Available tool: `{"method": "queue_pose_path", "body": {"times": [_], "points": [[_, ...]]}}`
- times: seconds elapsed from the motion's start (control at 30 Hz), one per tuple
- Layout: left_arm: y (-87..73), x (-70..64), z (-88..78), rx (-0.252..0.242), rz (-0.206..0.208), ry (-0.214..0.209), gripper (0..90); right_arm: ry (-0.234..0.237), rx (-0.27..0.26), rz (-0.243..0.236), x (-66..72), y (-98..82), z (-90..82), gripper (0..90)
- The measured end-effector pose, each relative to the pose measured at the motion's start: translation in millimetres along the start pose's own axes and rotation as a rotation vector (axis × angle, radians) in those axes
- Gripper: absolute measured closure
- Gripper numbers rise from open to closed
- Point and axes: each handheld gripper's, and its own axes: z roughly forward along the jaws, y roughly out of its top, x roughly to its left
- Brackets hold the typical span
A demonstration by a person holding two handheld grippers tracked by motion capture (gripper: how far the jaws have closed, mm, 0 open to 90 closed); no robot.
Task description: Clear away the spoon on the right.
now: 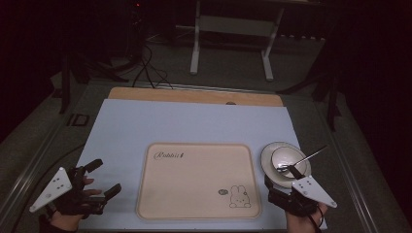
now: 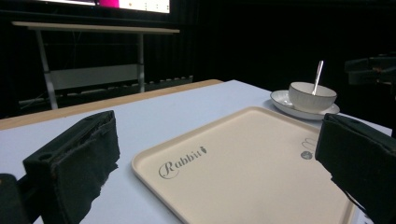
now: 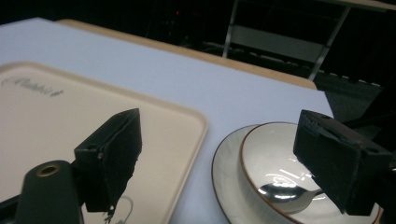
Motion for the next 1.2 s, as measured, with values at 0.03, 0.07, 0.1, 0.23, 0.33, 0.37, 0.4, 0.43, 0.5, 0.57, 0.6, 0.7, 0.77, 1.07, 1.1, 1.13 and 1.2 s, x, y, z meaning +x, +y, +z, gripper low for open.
{"method": "queue_pose_path", "body": {"times": [0.03, 0.07, 0.1, 0.23, 0.33, 0.37, 0.4, 0.43, 0.5, 0.57, 0.6, 0.7, 0.77, 1.07, 1.1, 1.13, 1.2], "points": [[0.2, -0.1, -0.3, -0.003, -0.002, -0.001, 0.0, 0.002, 0.001, -0.006, 1.7, 0.8, -0.7, 15.1], [0.5, -0.4, -0.7, -0.006, -0.001, -0.001, 0.0, 0.002, -0.006, -0.013, 3.2, 1.7, -1.9, 15.1], [0.8, -1.0, -0.9, -0.009, 0.001, -0.003, 0.0, 0.002, -0.006, -0.013, 3.2, 1.7, -1.9, 15.1], [1.0, -2.8, 0.3, 0.007, 0.016, -0.008, 0.0, 0.030, -0.038, -0.033, 10.7, 9.8, -9.8, 13.3], [1.1, -3.2, 0.5, 0.006, 0.017, -0.012, 0.0, 0.036, -0.047, -0.060, 14.1, 13.8, -12.6, 13.0], [1.1, -3.3, 0.5, 0.007, 0.018, -0.013, 0.0, 0.044, -0.063, -0.085, 16.8, 18.6, -16.3, 13.0], [1.0, -3.2, 0.8, 0.008, 0.017, -0.016, 0.0, 0.045, -0.071, -0.096, 17.7, 21.7, -18.4, 13.0], [1.0, -3.2, 1.0, 0.009, 0.017, -0.017, 0.0, 0.044, -0.078, -0.101, 18.3, 25.0, -20.6, 13.2], [0.9, -3.6, 1.5, 0.014, 0.020, -0.019, 0.0, 0.055, -0.098, -0.111, 17.5, 32.3, -24.5, 13.5], [0.8, -4.0, 1.7, 0.014, 0.022, -0.022, 0.0, 0.049, -0.116, -0.122, 15.0, 39.5, -28.0, 13.7], [0.7, -4.1, 1.7, 0.014, 0.022, -0.022, 0.0, 0.040, -0.124, -0.121, 12.9, 43.0, -29.4, 13.6], [0.7, -4.0, 1.4, 0.013, 0.021, -0.021, 0.0, 0.039, -0.138, -0.104, 6.5, 50.0, -31.6, 12.9], [0.6, -3.5, 1.1, 0.014, 0.019, -0.020, 0.0, 0.046, -0.141, -0.087, 2.8, 53.0, -31.9, 12.6], [0.3, -3.7, 2.4, 0.022, 0.021, -0.020, 0.0, 0.074, -0.098, -0.030, -34.6, 69.6, -18.6, 10.9], [0.3, -3.7, 2.4, 0.022, 0.022, -0.020, 0.0, 0.084, -0.097, -0.017, -39.7, 70.8, -17.3, 10.8], [0.3, -3.7, 2.4, 0.022, 0.022, -0.020, 0.0, 0.084, -0.097, -0.017, -39.7, 70.8, -17.3, 10.8], [0.2, -3.7, 2.6, 0.025, 0.024, -0.019, 0.0, 0.096, -0.095, 0.016, -53.6, 73.6, -14.5, 10.1]]}}
